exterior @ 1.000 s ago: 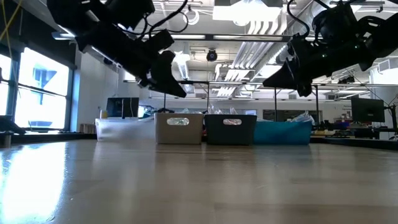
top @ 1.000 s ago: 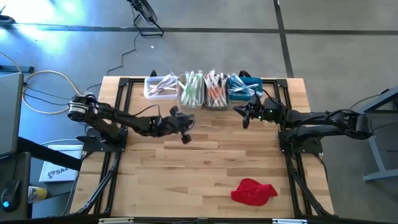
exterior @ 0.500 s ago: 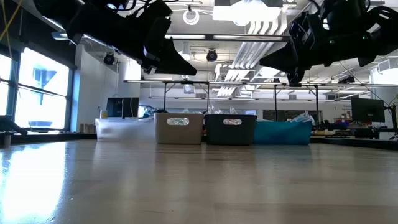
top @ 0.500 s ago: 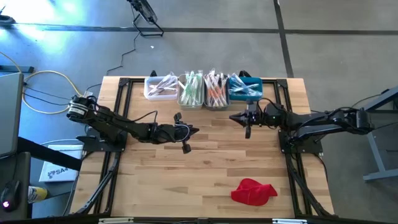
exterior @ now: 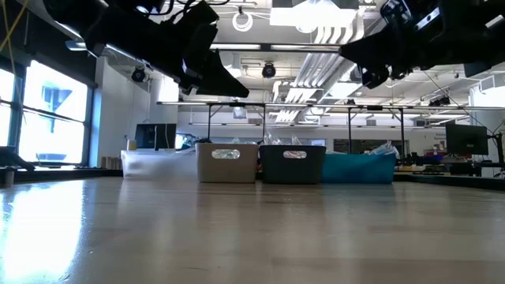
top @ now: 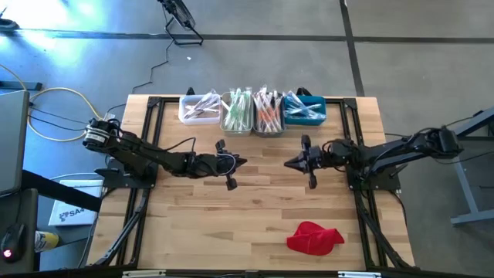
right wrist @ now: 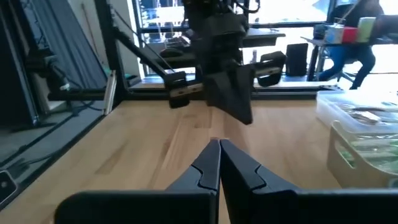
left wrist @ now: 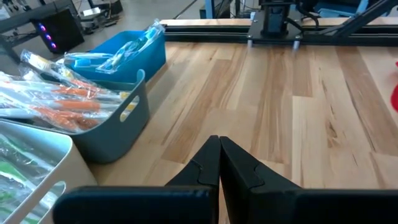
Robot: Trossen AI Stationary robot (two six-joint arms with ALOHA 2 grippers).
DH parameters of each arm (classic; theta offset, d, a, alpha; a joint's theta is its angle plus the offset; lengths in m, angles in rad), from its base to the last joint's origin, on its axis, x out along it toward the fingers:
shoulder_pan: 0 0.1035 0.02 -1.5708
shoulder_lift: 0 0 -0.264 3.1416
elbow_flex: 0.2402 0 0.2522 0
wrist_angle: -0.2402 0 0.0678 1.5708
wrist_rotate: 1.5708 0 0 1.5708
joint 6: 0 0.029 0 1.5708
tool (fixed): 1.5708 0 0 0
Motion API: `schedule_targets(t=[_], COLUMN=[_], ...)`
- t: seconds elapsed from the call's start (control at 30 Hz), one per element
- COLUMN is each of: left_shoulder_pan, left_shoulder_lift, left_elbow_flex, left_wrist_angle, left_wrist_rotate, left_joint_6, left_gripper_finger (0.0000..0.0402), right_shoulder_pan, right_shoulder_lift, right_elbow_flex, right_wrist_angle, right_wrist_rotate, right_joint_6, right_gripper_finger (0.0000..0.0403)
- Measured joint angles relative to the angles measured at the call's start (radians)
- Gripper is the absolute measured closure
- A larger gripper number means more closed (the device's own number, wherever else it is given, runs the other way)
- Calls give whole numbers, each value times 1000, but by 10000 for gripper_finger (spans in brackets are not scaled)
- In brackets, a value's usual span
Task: Pick & Place Toothbrushes
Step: Return to Home Position
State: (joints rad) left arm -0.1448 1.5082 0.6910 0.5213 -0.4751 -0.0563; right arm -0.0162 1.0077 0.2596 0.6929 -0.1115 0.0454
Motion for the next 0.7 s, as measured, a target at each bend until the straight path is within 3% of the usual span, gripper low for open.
schedule_targets(t=[0.2, 0.53, 0.7], left_shoulder_pan=[0, 0, -8], left_shoulder_lift=[0, -3, -68], left_elbow_flex=[0, -1, -1], left_wrist_angle=[3, -37, -142], left_wrist_rotate=[0, 1, 80], left_joint_6=[28, 72, 69], left_gripper_finger=[402, 402, 402], right_shoulder_pan=[36, 43, 43], right_shoulder_lift=[0, 0, -2], right_elbow_flex=[0, 0, 0], right_wrist_angle=[0, -2, -17], right_wrist_rotate=[4, -2, -3], right_joint_6=[-67, -37, -6], right_gripper_finger=[401, 401, 401])
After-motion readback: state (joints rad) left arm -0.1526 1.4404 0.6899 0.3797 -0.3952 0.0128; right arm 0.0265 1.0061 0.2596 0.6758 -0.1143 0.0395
